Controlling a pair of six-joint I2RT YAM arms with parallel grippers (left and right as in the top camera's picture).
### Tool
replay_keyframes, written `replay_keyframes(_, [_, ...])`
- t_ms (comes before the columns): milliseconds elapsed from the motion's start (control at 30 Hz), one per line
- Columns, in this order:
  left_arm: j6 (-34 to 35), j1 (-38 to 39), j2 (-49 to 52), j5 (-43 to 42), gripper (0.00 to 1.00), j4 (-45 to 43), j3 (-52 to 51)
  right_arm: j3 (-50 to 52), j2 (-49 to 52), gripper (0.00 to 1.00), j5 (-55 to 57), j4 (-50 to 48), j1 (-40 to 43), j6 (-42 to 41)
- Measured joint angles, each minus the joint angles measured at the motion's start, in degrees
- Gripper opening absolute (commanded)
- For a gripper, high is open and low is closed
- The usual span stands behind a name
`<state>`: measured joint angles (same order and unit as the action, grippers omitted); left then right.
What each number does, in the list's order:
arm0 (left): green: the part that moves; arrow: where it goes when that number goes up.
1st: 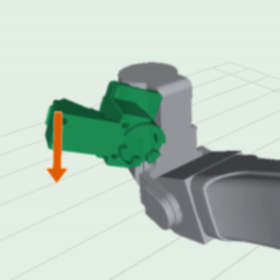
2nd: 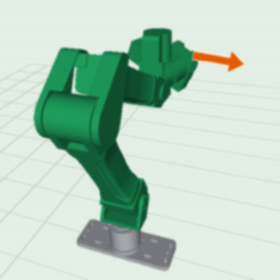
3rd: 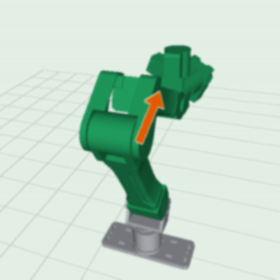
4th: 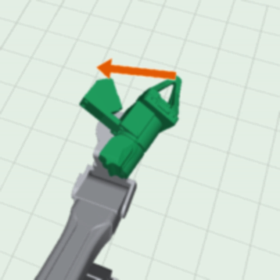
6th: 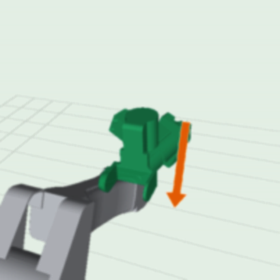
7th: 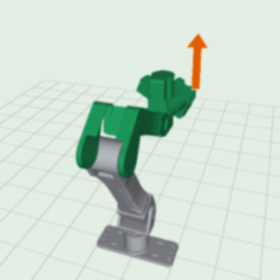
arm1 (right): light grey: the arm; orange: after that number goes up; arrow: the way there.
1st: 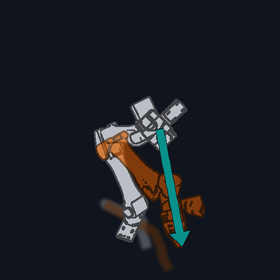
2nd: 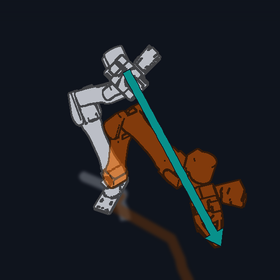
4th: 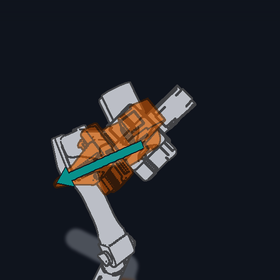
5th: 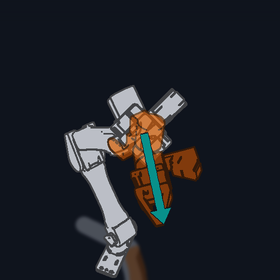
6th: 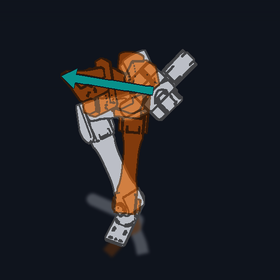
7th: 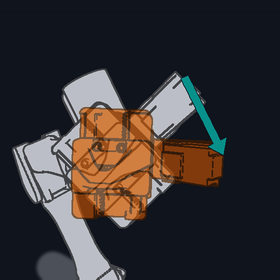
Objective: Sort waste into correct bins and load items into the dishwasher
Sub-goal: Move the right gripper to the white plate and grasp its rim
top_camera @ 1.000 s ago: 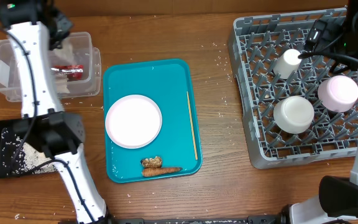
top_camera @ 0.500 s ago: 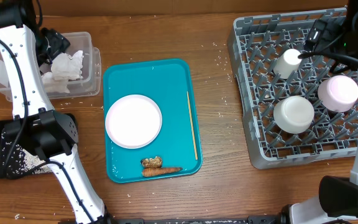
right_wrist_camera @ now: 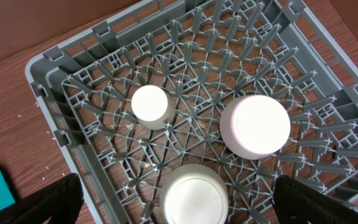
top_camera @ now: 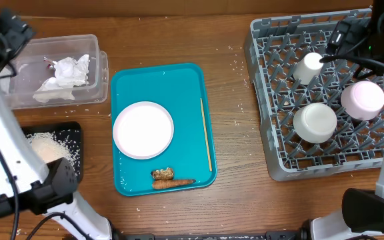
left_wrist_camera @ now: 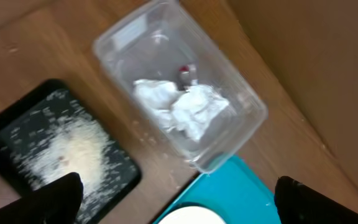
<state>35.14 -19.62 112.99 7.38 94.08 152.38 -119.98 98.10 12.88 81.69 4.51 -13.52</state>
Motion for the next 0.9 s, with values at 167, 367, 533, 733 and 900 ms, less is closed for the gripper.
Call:
replay_keyframes(167, [-0.15,-2.03,0.90,1.31,1.00,2.56,-0.26,0.00,0.00,1.00,-0.02,-0.22,0.00,0.00])
replay_keyframes(367, [-3.82,-2.01,1.92,1.49,1.00,2.60,-0.85,0.00,0.00,1.00,-11.41,0.52,0.04,-1.57])
replay_keyframes(533, [-5.35,-2.01,1.92,1.49,1.00,2.60,-0.85,0.13,0.02,1.00,-33.14,-4.63,-0.11,-2.84])
replay_keyframes(733, [-5.60,-2.01,1.92,1.49,1.00,2.60,-0.85,0.15,0.76,1.00,-47.30,-10.69,-8.96,-3.48])
replay_keyframes(900, [-5.62,-2.01,1.92,1.49,1.00,2.60,-0.85,0.13,5.57,1.00,-39.21,-9.31,-24.46,-3.87])
